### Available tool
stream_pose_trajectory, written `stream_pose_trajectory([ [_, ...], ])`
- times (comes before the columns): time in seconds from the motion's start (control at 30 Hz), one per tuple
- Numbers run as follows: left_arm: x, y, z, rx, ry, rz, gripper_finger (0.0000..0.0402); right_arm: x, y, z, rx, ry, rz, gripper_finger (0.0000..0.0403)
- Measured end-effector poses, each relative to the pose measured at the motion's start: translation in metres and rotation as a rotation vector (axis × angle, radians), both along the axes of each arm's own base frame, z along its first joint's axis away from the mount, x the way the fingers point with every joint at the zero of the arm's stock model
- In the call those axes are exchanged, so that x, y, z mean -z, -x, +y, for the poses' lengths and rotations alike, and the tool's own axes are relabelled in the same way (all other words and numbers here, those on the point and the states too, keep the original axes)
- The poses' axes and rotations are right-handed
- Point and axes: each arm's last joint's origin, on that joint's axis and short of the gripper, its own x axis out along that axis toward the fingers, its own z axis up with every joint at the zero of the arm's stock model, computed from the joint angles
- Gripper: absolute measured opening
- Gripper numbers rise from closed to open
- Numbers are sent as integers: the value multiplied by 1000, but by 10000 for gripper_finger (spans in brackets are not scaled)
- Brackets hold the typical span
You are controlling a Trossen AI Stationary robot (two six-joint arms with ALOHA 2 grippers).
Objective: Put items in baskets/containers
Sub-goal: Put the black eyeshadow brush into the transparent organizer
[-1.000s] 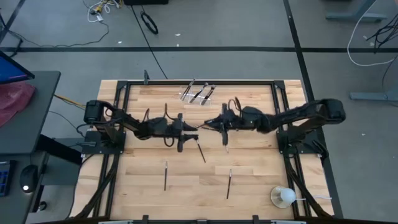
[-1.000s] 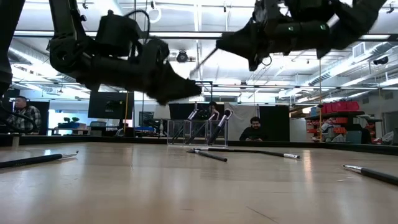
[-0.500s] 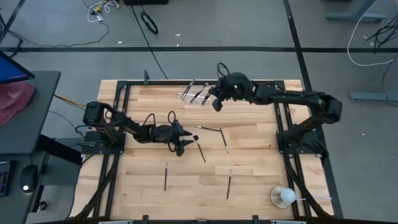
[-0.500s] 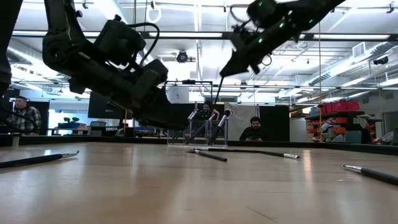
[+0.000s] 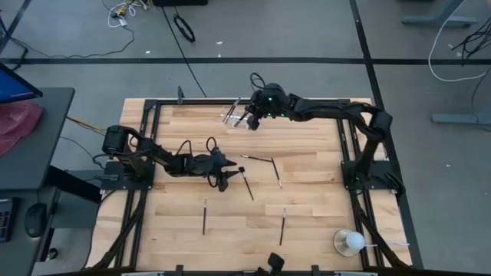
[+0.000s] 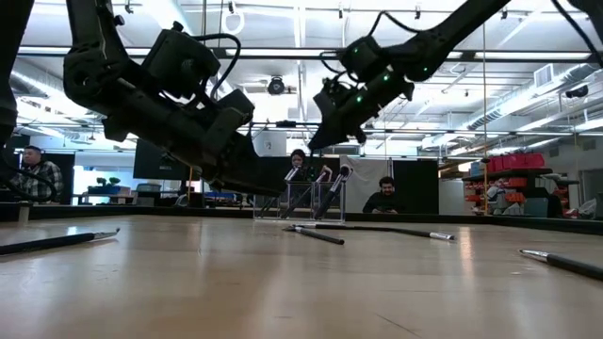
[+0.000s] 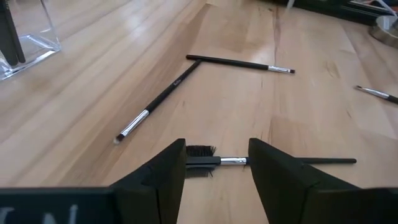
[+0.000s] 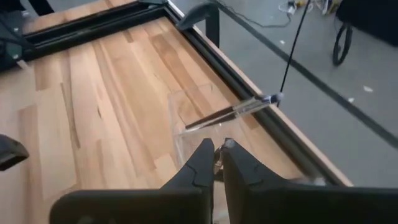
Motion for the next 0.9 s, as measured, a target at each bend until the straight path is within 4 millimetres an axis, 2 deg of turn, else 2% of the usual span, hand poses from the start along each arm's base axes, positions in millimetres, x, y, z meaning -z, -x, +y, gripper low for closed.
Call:
stream_pose_trajectory([
  [0.3, 0, 0, 0, -1, -2, 0, 181, 14, -1, -10, 23, -130, -26, 19],
  [0.57, 0, 0, 0, -2, -3, 0, 181, 14, 0, -10, 26, -136, -28, 60],
  [0.9, 0, 0, 0, -2, -3, 0, 181, 17, 3, -12, 30, -137, 10, 88],
])
